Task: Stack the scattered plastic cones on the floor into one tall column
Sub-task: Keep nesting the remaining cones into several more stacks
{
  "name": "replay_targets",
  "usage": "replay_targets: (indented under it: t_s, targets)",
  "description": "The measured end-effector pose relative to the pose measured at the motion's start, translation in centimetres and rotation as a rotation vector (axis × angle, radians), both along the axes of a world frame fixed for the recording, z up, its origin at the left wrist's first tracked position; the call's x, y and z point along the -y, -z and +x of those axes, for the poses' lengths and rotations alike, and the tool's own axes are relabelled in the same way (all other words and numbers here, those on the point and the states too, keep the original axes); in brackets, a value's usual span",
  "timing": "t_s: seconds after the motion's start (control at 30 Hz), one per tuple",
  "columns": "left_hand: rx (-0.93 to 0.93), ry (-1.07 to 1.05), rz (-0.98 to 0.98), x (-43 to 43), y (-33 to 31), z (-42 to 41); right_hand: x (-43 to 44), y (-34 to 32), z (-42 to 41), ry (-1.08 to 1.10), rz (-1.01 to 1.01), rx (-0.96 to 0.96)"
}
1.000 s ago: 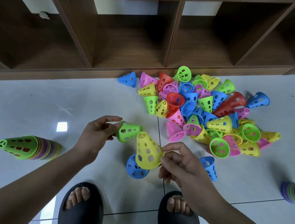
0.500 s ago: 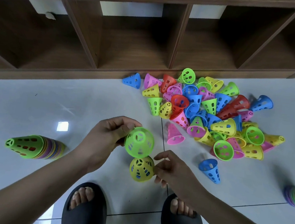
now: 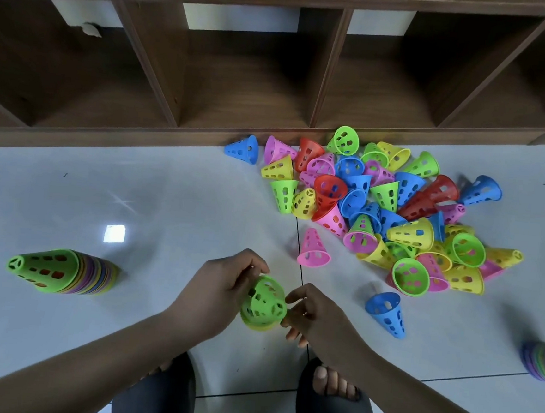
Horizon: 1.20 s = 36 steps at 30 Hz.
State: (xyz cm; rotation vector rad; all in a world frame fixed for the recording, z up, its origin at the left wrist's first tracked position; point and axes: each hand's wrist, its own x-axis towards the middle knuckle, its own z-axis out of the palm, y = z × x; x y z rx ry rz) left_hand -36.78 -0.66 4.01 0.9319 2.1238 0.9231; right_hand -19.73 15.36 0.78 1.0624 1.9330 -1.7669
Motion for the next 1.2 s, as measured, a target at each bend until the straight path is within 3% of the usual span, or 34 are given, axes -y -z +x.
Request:
replay_targets:
  t_s: [0.1,0.17,0.3,0.4,0.5,0.77,0.97,1.2]
  targets:
    - [-0.137,0.036,-0.044,0.3,1.4,0.2,0.3,0.6,0.1,0.108,-0.178,0.054]
    - [-0.091,0.000,-0.077,0.7,2.5,0.1,0.4,1.1,0.2,0.165,-0.301,0.084]
    - [0.207,-0.166,-0.182,1.8,3.9,0.5,0.4,1.5,0.6,0.219,-0.439,0.081]
    - [0.534,-0.286,-0.220,2.4,4.0,1.1,0.5,1.8,0.6,0.229,-0.481,0.061]
    - [0.660,-0.330,-0.202,3.1,4.2,1.1,1.0,2.2,0.4,0.205,-0.477,0.038]
    - [0.725,-0.563,-0.072,4.3,5.0,-2.2,2.8,2.8,-4.6,0.235,-0.517,-0.025]
    - [0.708,-0.736,0.034,5.3,5.6,-5.8,4.1,3.2,-10.9,0.146,-0.519,-0.046]
    - [0.658,-0.796,0.061,6.2,5.3,-8.9,3.7,2.5,-16.2,0.004,-0.521,0.010]
